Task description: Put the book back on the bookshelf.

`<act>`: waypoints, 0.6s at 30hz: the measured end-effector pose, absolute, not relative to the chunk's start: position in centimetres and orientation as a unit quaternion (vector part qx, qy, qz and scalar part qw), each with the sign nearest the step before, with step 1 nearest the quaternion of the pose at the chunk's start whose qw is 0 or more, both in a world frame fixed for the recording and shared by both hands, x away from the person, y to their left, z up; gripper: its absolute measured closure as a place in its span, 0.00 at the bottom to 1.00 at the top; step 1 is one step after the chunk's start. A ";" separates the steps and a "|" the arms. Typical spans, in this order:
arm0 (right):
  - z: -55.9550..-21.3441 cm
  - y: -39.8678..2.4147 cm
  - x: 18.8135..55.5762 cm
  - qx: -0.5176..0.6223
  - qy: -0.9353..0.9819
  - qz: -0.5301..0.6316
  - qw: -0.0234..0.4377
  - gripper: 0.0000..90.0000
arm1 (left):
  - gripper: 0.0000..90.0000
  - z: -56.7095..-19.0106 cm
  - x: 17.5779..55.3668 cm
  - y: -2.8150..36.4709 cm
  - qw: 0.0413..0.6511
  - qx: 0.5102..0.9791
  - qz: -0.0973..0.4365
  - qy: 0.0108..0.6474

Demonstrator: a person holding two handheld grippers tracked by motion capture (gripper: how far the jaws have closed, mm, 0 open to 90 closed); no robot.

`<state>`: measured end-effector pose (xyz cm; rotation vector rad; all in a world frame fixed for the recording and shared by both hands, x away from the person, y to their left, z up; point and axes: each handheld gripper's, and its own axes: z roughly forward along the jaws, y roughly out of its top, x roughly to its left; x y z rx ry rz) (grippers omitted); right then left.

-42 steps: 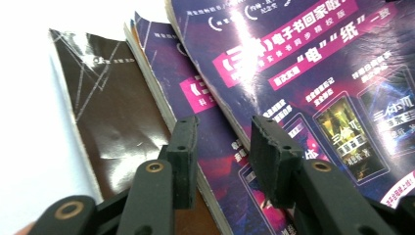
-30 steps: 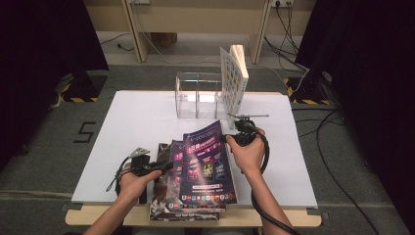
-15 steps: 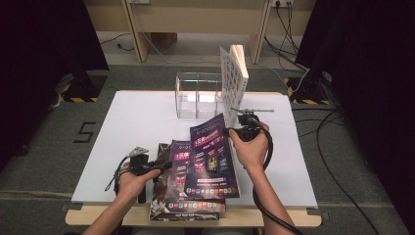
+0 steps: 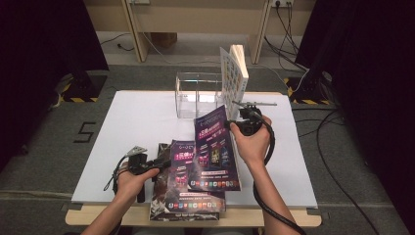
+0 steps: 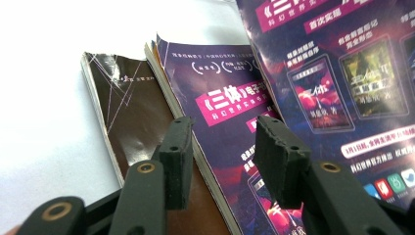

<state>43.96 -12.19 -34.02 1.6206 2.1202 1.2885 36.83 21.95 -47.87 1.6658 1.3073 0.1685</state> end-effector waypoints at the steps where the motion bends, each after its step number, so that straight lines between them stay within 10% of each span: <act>1: -33.9 -12.2 44.0 0.546 0.711 0.435 0.090 0.92 | 0.64 -47.9 36.8 22.0 0.487 0.685 0.069 0.537; 18: -31.9 -12.0 44.5 0.538 0.702 0.452 0.114 0.92 | 0.64 -47.7 36.9 22.2 0.491 0.680 0.071 0.540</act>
